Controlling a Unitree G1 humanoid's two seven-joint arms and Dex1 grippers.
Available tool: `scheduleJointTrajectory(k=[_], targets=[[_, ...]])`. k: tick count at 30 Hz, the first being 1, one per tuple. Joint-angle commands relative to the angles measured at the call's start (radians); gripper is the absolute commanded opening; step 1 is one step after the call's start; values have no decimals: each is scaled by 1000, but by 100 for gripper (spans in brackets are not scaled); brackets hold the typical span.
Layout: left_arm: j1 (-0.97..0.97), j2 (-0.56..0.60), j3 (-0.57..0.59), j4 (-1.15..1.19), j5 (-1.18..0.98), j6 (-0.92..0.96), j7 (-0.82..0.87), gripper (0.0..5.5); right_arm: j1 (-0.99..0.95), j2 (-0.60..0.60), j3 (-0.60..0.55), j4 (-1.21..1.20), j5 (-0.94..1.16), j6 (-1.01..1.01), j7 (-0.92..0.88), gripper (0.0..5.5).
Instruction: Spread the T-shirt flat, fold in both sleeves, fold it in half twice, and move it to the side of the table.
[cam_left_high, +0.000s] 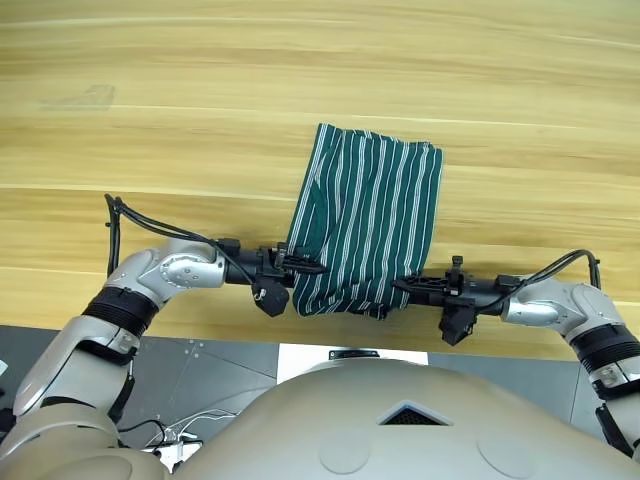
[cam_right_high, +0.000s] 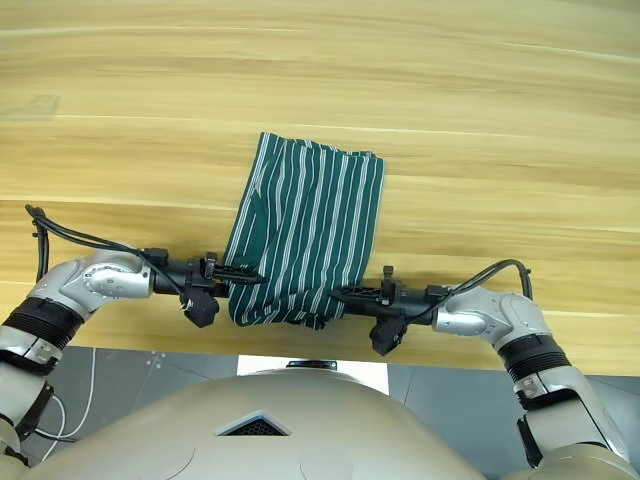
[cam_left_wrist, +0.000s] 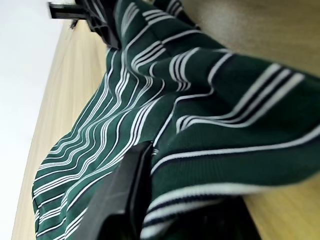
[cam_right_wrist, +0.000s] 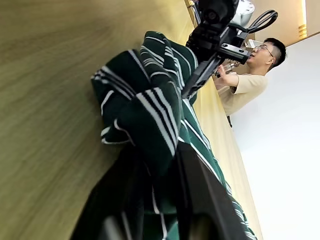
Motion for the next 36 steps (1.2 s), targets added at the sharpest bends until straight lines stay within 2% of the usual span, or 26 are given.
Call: scheduleJointTrajectory(k=[1, 7, 10, 15, 22, 24, 28, 33, 36], targets=[[38, 8, -23, 108, 137, 69, -17, 66, -2, -62, -36, 10, -8, 33, 14, 31], [50, 9, 0, 125, 122, 79, 13, 20, -13, -118, -55, -27, 25, 12, 31, 23], [52, 3, 16, 132, 81, 86, 26, 16, -28, -134, -61, -29, 64, 12, 41, 23], [89, -37, 10, 74, -64, 104, -4, 14, -69, -62, -85, -25, 70, 89, 20, 23], [256, -4, -13, -237, -292, 274, -107, 14, 35, -55, -39, -155, 145, 178, 112, 23], [293, 11, -1, -326, -342, 312, -125, 14, 69, -76, -24, -211, 201, 204, 162, 73], [395, 38, 42, -474, -411, 366, -128, 14, 142, -142, -17, -321, 378, 269, 257, 140], [386, -2, 129, -456, -494, 424, -123, 14, 139, -128, -33, -318, 511, 343, 310, 234], [320, -89, 208, -363, -615, 502, -118, 14, 62, -58, -65, -216, 605, 391, 308, 234]])
